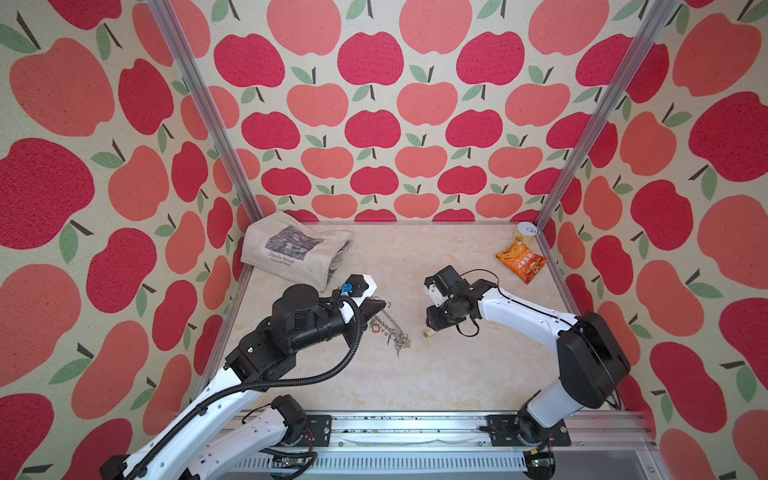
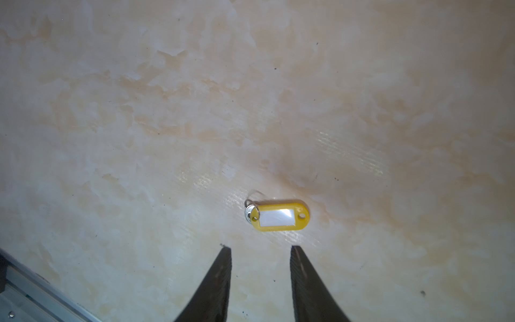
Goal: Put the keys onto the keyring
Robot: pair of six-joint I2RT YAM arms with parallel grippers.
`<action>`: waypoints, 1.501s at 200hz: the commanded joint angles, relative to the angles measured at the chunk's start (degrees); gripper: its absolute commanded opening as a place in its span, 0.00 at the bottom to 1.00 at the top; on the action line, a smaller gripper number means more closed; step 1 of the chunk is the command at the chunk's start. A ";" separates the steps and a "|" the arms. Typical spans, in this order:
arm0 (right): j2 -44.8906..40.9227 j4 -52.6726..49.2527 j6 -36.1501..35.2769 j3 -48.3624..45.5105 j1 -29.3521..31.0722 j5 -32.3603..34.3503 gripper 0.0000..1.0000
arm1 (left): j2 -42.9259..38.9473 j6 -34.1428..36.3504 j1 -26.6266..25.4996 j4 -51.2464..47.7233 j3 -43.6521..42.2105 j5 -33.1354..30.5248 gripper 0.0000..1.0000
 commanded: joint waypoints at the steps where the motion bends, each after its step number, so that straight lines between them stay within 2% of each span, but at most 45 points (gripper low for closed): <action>1: 2.53 1.70 -1.34 0.21 0.46 -2.11 0.38 | -1.30 0.14 -0.13 0.12 -0.06 -0.85 0.00; 109: 8.40 1.08 -1.94 2.16 2.41 -3.29 0.37 | -0.90 0.42 -0.05 -0.48 0.46 -1.16 0.00; 187: 8.05 1.39 -1.48 3.64 4.33 -9.83 0.36 | -0.11 0.36 0.02 -0.47 1.03 -0.93 0.00; 201: 7.48 0.72 -2.00 3.61 4.33 -8.31 0.36 | -0.09 0.37 0.02 -0.41 1.01 -0.91 0.00; 226: 5.03 -0.70 -3.02 3.04 4.25 -1.76 0.37 | -0.15 0.32 0.02 -0.67 1.22 -0.91 0.00; 259: 2.66 -1.26 -3.27 1.80 4.34 0.29 0.40 | 0.01 0.32 0.04 -0.66 1.30 -0.92 0.00; 274: 1.46 -1.45 -6.55 0.11 4.39 2.50 0.44 | -0.11 0.33 -0.02 -0.64 1.28 -0.91 0.00; 300: -0.23 -2.57 -16.57 -2.31 5.57 6.70 0.49 | -0.24 0.41 0.01 -1.26 1.51 -0.96 0.00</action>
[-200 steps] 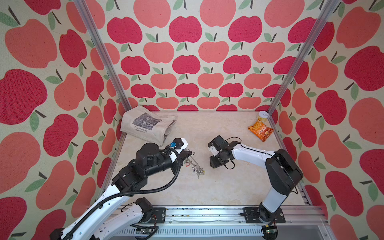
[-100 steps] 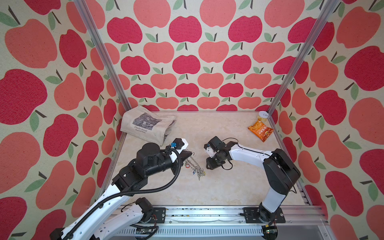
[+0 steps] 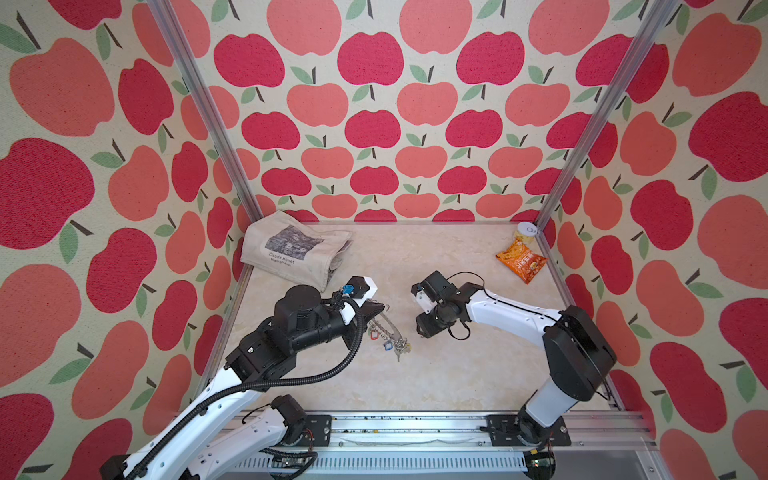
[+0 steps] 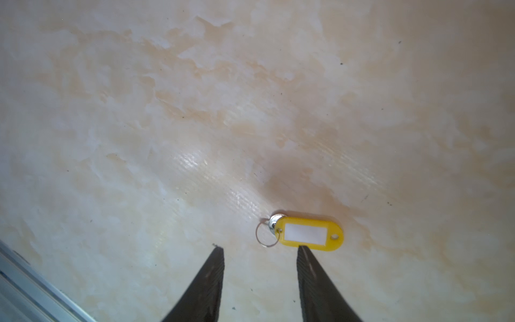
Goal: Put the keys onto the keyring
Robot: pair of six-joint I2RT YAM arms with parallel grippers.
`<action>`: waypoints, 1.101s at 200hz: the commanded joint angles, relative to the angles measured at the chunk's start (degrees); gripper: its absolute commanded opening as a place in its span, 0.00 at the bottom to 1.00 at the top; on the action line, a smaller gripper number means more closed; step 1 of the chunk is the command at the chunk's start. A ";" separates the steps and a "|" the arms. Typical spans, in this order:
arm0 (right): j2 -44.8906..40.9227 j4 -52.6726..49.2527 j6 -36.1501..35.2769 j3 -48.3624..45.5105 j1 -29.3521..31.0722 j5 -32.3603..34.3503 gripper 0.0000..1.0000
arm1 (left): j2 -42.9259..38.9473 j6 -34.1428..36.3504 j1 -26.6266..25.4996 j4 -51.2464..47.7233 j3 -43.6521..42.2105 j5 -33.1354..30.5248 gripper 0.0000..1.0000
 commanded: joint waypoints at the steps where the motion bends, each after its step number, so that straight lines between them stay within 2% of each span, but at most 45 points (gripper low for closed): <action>1: -1.81 -3.43 -10.32 -2.13 1.27 6.03 0.49 | -0.42 0.41 -0.04 1.00 1.63 -0.48 0.00; 41: 1.14 -7.86 -23.16 1.12 2.52 13.12 0.47 | -0.33 0.51 -0.07 0.81 1.95 -0.54 0.00; 80: 2.26 -2.19 -30.72 -1.80 5.87 18.70 0.33 | -0.42 0.20 -0.13 0.99 2.17 -0.58 0.00; 93: 1.54 2.09 -32.86 -4.13 6.47 18.56 0.29 | -0.42 0.23 -0.09 0.84 2.35 -0.59 0.00; 141: -4.86 13.05 -41.10 -10.64 6.85 10.77 0.32 | -0.59 0.64 -0.11 0.10 2.84 -0.61 0.00; 220: -3.96 10.46 -48.98 -9.76 6.87 7.89 0.30 | -2.24 0.86 -0.15 -0.51 2.41 -1.10 0.00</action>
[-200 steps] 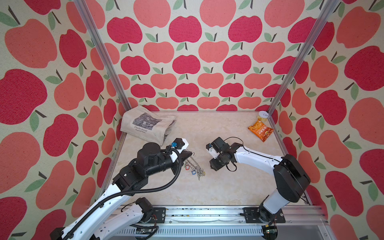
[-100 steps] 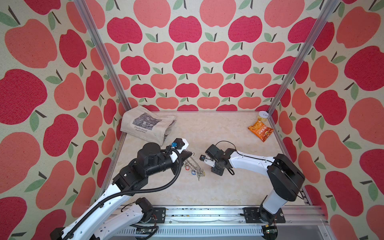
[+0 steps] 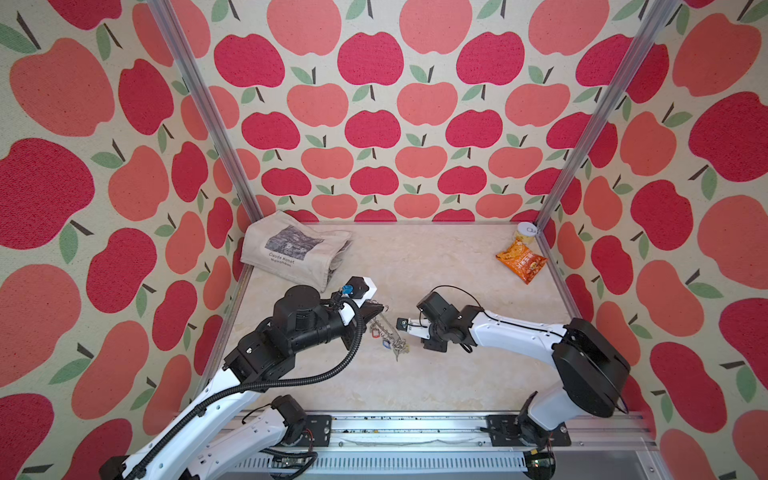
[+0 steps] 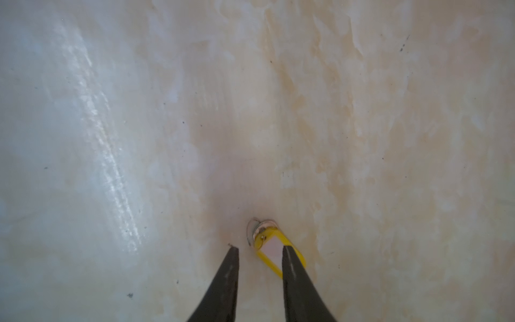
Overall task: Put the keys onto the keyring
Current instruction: 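Close the right gripper on the yellow-tagged key's ring and lift it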
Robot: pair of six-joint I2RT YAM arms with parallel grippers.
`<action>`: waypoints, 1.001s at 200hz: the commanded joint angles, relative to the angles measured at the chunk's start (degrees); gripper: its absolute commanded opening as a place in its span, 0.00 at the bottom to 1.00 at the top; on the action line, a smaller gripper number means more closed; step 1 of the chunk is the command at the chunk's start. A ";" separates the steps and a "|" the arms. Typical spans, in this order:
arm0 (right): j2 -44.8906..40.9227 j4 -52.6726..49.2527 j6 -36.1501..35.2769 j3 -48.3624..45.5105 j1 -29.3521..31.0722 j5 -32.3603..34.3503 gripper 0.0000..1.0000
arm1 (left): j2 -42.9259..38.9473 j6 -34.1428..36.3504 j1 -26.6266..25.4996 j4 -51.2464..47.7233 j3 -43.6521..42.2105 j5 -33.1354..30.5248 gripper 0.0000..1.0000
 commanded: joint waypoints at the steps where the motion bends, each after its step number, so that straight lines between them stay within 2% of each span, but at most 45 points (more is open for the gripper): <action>1: 0.56 -2.16 -3.91 0.61 0.21 -1.86 0.30 | -1.77 0.79 -0.11 0.63 1.92 -0.67 0.00; 114: 3.55 0.21 -5.44 0.64 0.38 1.81 0.30 | -2.05 0.87 0.07 0.06 1.89 -1.01 0.00; 147: 3.76 0.71 -5.64 0.49 0.38 2.56 0.26 | -2.07 0.95 -0.02 0.05 1.85 -1.03 0.00; 200: 3.85 0.62 -5.56 0.65 0.38 1.87 0.23 | -2.37 0.97 -0.03 -0.02 1.73 -1.09 0.00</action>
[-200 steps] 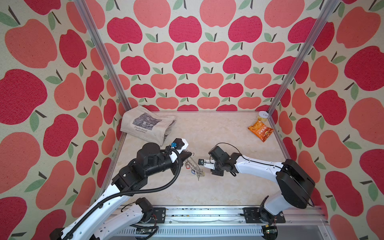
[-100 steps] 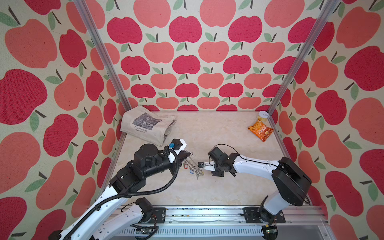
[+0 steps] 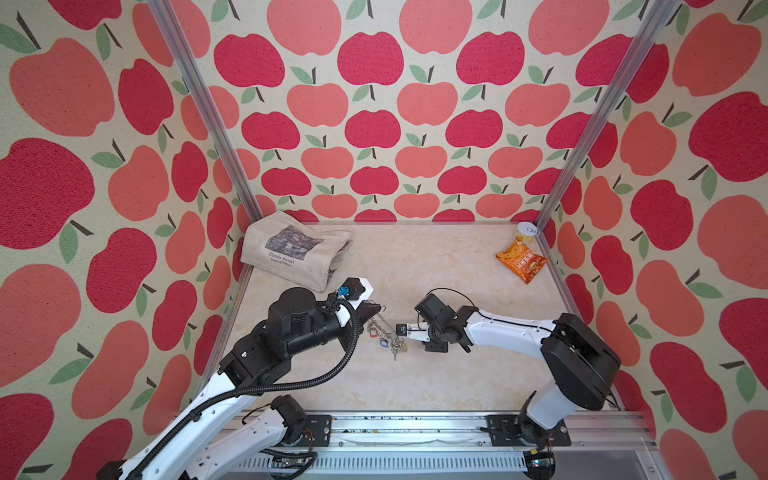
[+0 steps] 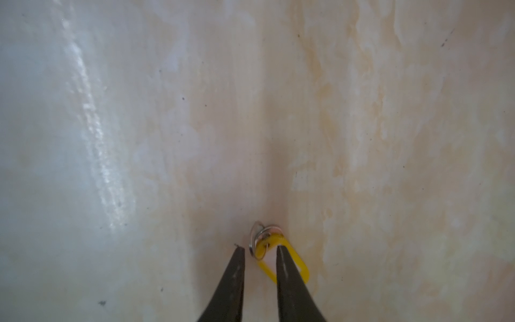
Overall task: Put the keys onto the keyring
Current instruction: 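Close the right gripper on the yellow-tagged key's ring and lift it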
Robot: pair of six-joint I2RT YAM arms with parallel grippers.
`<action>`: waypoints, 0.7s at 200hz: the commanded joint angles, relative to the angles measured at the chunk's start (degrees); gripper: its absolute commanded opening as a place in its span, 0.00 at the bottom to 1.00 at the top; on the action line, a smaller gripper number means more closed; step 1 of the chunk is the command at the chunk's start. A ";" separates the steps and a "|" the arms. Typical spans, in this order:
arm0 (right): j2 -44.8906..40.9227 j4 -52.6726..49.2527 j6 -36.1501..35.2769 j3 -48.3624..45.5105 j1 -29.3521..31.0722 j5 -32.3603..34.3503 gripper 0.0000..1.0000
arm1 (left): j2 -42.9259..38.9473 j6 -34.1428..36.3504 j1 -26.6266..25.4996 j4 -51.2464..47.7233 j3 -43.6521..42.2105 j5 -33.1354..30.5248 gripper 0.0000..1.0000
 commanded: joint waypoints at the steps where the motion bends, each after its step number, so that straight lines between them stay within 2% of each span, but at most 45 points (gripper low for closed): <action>1: 0.87 0.16 -0.65 0.65 0.38 -0.15 0.23 | -1.20 0.97 -0.05 0.50 1.72 -0.71 0.00; 51: 1.50 0.46 -0.47 0.95 0.39 -0.35 0.14 | -1.63 0.89 0.02 0.05 1.96 -0.78 0.00; 74: 1.24 0.60 -0.29 1.09 0.38 -0.78 0.00 | -1.79 0.90 0.00 -0.08 1.91 -0.85 0.00; 101: -0.84 0.65 1.31 1.00 0.17 -1.81 0.00 | -2.18 0.64 0.00 -0.18 2.12 -0.64 0.00; 140: -9.56 -1.32 8.41 1.09 -2.25 -8.72 0.00 | -2.10 1.17 -0.07 -1.84 3.33 0.18 0.00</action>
